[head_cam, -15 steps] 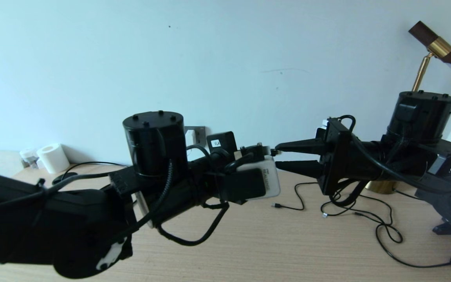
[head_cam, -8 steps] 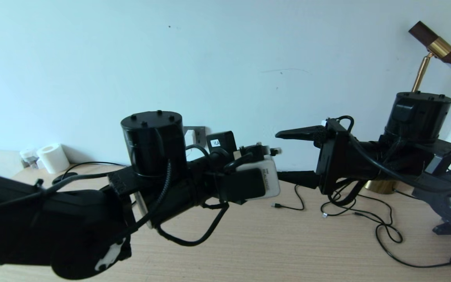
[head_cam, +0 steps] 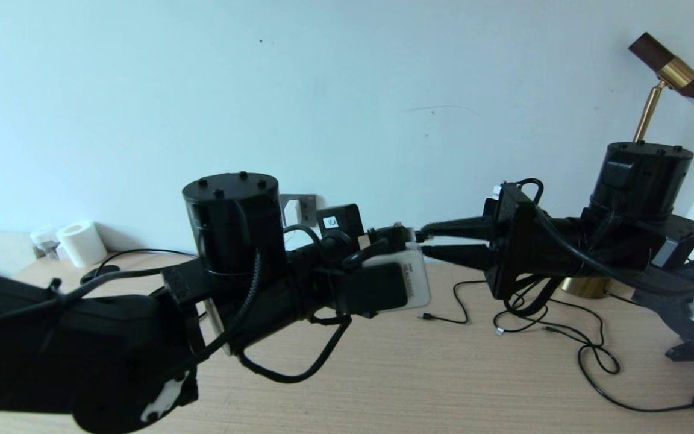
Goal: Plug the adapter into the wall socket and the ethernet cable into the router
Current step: Hand it to the other hand
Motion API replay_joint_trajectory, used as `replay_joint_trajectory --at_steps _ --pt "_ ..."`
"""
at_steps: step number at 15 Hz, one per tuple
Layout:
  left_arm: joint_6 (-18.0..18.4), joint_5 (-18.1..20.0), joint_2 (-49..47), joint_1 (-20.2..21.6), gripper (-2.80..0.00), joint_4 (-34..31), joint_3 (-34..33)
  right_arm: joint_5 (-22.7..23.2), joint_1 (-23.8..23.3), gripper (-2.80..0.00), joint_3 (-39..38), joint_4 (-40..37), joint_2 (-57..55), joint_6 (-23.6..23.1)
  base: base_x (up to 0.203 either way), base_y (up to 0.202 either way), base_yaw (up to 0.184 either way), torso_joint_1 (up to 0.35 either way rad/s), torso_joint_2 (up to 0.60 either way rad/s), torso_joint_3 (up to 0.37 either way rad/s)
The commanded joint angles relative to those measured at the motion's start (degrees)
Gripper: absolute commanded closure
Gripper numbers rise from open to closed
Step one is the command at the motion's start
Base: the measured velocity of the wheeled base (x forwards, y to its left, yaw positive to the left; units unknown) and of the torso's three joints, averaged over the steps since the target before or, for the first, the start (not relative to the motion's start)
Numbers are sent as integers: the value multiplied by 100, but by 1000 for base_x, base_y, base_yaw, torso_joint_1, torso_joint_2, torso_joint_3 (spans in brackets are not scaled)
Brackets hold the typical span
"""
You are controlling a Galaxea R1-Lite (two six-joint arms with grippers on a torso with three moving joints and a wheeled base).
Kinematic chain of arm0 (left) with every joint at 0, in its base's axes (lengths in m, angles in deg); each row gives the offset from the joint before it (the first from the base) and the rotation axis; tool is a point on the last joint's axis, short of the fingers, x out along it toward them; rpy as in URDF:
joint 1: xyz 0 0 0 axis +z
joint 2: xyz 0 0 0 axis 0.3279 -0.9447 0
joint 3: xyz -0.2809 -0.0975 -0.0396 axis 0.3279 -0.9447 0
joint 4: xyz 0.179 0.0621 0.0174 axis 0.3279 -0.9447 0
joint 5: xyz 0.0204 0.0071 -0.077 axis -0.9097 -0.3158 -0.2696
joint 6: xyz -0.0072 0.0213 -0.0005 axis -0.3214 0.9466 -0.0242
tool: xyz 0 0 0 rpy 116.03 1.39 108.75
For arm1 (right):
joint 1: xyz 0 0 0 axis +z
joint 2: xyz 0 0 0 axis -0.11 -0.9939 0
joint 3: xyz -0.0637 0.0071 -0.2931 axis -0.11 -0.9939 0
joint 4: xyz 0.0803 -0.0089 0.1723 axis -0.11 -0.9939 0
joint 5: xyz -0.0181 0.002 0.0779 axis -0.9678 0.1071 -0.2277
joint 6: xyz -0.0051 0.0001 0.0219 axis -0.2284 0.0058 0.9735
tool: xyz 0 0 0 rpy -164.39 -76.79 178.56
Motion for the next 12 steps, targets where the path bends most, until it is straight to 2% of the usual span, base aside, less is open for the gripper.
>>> replay_joint_trajectory --at_steps 1,12 --pt "37 3 6 -25 0 24 1 36 2 0 3 27 -8 45 0 0 0 0 0 0" --pt "20 -6 6 -79 0 24 -87 36 11 0 -32 36 50 45 0 0 0 0 0 0"
